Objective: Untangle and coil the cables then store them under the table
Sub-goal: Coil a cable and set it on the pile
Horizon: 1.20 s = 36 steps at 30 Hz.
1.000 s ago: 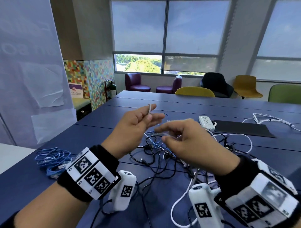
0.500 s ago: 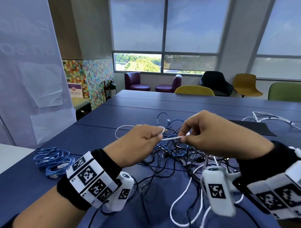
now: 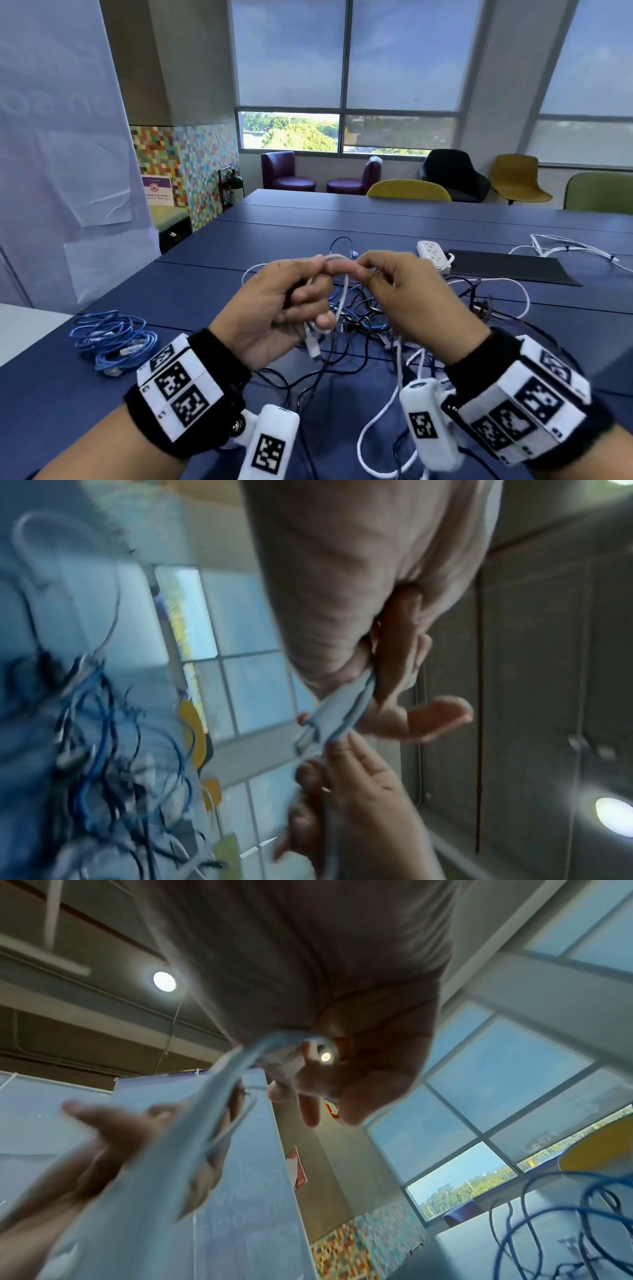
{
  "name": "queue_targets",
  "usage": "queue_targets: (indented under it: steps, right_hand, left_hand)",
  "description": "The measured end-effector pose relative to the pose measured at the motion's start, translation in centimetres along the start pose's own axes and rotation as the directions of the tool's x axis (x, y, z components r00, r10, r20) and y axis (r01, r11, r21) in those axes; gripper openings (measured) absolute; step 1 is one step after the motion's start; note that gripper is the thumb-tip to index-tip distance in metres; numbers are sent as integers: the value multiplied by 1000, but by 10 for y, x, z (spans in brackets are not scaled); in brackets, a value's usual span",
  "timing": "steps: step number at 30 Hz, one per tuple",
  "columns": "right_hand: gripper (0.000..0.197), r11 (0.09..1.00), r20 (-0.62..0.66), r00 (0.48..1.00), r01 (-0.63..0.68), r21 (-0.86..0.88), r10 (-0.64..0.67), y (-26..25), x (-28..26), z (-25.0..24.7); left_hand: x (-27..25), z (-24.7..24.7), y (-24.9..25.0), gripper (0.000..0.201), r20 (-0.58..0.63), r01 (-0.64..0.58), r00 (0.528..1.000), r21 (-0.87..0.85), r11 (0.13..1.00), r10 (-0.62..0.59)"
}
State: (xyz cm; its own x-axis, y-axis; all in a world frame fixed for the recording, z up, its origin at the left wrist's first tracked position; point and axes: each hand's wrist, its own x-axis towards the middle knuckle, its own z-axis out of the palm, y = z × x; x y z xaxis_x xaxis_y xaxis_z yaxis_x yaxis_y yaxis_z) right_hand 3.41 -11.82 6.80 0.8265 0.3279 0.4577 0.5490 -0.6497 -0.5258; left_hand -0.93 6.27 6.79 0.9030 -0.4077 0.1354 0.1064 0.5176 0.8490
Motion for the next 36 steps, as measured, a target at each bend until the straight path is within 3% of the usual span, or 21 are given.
queue_targets:
  steps: [3, 5, 9, 14, 16, 18, 21, 25, 27, 30, 33, 36]
  right_hand:
    - [18, 997, 118, 993, 27, -79, -17, 3, -5, 16]
    - [28, 995, 202, 979, 15, -103, 6, 3, -10, 23]
    - [25, 998, 280, 959, -35, -61, 51, -5, -18, 28]
    - [14, 909, 393, 895, -326, 261, 209, -20, -29, 29]
    - [13, 928, 391, 904, -285, 242, 175, -24, -34, 28]
    - [19, 986, 349, 932, -138, 92, 97, -28, -38, 27]
    - [22, 997, 260, 965, 35, -64, -17, -38, -39, 19]
    - [19, 992, 89, 994, 74, -103, -65, -48, -27, -2]
    - [14, 996, 33, 997, 73, -58, -71, -49, -21, -15]
    - [12, 995, -45, 994, 94, -17, -95, -45, -13, -27]
    - [17, 989, -93, 989, 121, 90, -113, -35, -2, -32]
    - [6, 961, -133, 985, 140, 239, -110, -24, 8, -34]
  left_hand:
    - [5, 1, 1, 38, -96, -126, 990, -265, 956, 104]
    - [10, 1, 3, 35, -169, -238, 967, -314, 919, 193]
    - [14, -3, 2, 39, -250, -389, 907, -181, 903, 340]
    - [15, -13, 8, 21, -274, -446, 860, 9, 895, 431]
    - [15, -18, 9, 19, -274, -446, 845, 116, 888, 460]
    - [16, -22, 5, 24, -287, -431, 823, 248, 868, 490]
    - [18, -22, -3, 38, -239, -370, 796, 535, 760, 556]
    - [14, -15, -12, 35, -64, -276, 844, 799, 534, 532]
    - [12, -14, -14, 27, -13, -252, 873, 844, 474, 488]
    - [6, -10, -9, 25, -5, -219, 917, 830, 512, 400]
    - [1, -7, -3, 42, 3, -197, 944, 804, 561, 329]
    - [-2, -2, -3, 51, -1, -163, 978, 620, 768, 208]
